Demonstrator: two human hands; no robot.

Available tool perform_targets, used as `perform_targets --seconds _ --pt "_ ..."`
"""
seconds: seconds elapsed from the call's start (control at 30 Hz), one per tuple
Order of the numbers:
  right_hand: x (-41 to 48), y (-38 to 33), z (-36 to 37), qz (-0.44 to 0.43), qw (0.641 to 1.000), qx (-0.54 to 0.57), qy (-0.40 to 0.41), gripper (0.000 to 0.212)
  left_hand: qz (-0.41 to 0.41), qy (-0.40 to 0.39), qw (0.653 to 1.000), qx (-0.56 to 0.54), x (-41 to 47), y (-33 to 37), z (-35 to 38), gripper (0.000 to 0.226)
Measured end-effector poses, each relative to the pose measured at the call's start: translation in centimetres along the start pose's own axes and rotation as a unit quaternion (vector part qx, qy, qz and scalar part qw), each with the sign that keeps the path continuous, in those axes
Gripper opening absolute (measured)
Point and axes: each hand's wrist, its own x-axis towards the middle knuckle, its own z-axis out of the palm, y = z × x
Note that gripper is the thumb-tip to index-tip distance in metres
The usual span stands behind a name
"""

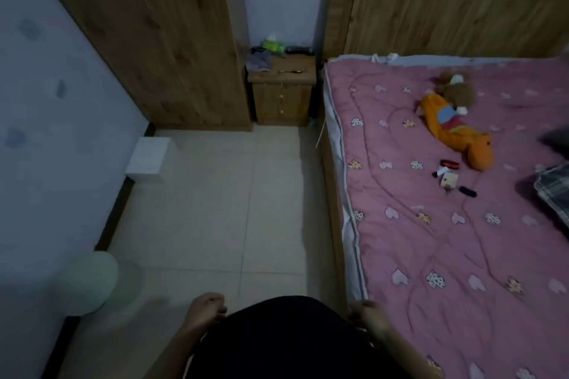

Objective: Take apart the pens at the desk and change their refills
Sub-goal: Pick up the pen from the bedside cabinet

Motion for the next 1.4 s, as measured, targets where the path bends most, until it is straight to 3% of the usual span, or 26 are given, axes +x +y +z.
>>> perform_targets --seconds 0.3,0.47,0.6,0.9,1.13,1.4 --pt "0.8 -5.9 0.3 0.007 0.999 -0.036 -0.016 0.021 -0.011 0.040 0.998 -0.039 -1.0 0.5 0.1 0.015" --pt "3.7 -12.6 3.5 -0.017 0.999 -0.026 -0.038 0.013 -0.001 0.065 0.997 0.037 -0.1 1.1 -1.3 0.019" --pt "6.9 -17.6 5.7 -0.026 0.999 -0.029 -0.037 0.011 -0.025 0.075 0.996 0.038 2.7 3.8 -2.3 0.010" --pt "13.3 -27.6 5.9 -0.017 0.999 -0.015 0.024 0.017 -0.034 0.008 0.999 0.011 14.2 20.0 -5.1 0.015" --pt "16.6 -31.9 4.2 0.005 0.997 -0.017 0.080 0.023 0.031 -0.042 0.996 0.069 22.9 34.6 -4.6 0.021" --pt "22.1 -41.5 3.8 0.009 0.995 0.000 0.097 0.020 0.038 -0.065 0.994 0.081 29.7 45.1 -2.1 0.013"
